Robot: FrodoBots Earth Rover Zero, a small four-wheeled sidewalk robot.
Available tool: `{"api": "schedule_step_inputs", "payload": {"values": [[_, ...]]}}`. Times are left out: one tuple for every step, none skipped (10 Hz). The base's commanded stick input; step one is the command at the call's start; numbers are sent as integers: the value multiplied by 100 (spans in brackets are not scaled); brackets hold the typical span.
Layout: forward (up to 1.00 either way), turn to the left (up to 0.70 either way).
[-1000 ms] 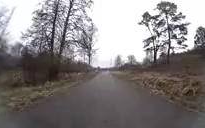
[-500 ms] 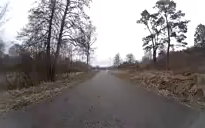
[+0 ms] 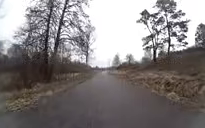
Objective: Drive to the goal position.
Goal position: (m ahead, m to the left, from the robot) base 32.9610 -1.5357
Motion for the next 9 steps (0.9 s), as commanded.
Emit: {"api": "schedule_step_inputs", "payload": {"values": [[100, 0], [100, 0], [100, 0], [100, 0], [100, 0], [100, 0], [100, 0], [100, 0], [100, 0]]}}
